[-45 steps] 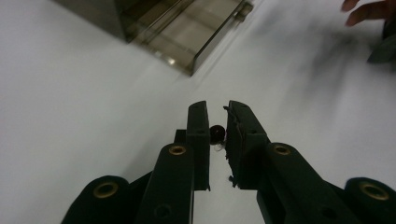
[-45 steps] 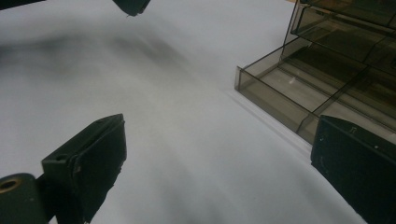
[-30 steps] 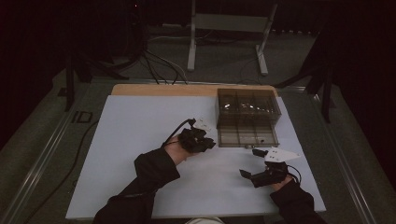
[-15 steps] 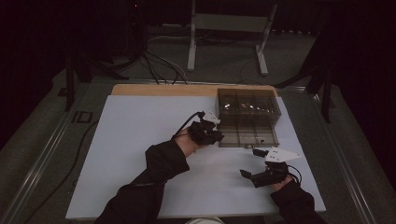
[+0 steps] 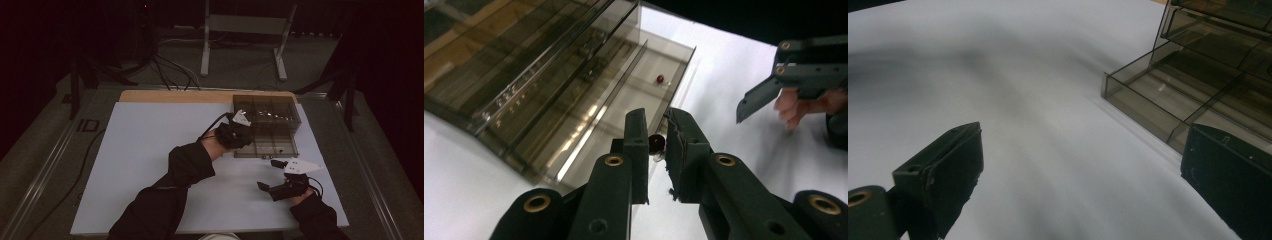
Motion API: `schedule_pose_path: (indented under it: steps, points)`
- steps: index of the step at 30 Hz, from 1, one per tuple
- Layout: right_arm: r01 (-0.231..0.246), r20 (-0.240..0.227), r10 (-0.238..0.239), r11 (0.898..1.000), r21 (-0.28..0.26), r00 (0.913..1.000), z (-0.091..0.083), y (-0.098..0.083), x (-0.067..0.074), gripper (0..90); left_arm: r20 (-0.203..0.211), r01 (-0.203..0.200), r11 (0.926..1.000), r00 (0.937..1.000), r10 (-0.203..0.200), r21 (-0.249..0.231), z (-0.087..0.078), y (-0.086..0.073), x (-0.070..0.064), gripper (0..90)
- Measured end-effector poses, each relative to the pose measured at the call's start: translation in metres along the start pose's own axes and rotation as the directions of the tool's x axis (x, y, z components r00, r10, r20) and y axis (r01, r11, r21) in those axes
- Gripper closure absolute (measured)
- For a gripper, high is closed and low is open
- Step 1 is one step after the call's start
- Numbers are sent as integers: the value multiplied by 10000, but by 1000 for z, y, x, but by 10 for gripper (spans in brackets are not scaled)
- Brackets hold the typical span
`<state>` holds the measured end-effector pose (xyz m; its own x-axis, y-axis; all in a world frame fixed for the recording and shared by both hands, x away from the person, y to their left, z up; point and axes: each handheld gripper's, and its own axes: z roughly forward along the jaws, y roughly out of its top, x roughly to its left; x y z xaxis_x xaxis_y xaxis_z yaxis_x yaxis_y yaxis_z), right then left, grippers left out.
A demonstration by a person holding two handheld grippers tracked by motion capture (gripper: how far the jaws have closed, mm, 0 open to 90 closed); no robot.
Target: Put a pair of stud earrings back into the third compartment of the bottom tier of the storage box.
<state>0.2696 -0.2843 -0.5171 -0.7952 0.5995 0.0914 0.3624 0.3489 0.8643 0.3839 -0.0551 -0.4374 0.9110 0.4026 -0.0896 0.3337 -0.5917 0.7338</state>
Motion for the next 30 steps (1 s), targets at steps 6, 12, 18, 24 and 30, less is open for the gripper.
schedule_pose_path:
  steps: [6, 12, 18, 24, 30]
  points:
    - [-7, 2, 7, 10000, -9, 10000, 0, 0, 0, 36, 149, 24, 10000, 9999, -24, 5, 12, 12, -2, 814]
    - [-15, 48, 15, 10000, -68, 10000, -2, 0, 0, 36, 377, 42, 10000, 9993, -40, -49, 26, 20, -3, 814]
    - [-23, 21, 23, 10000, -55, 10000, -2, 0, 0, 35, 457, 7, 9999, 9990, -1, -119, 40, 27, -5, 814]
    - [-3, 14, 3, 10000, -47, 10000, -2, 0, 0, 36, 559, 65, 9998, 9984, -55, -181, 52, 35, -4, 814]
    - [3, 17, -3, 10000, -46, 10000, -2, -1, 0, 36, 692, 94, 9998, 9976, -82, -158, 67, 44, -6, 814]
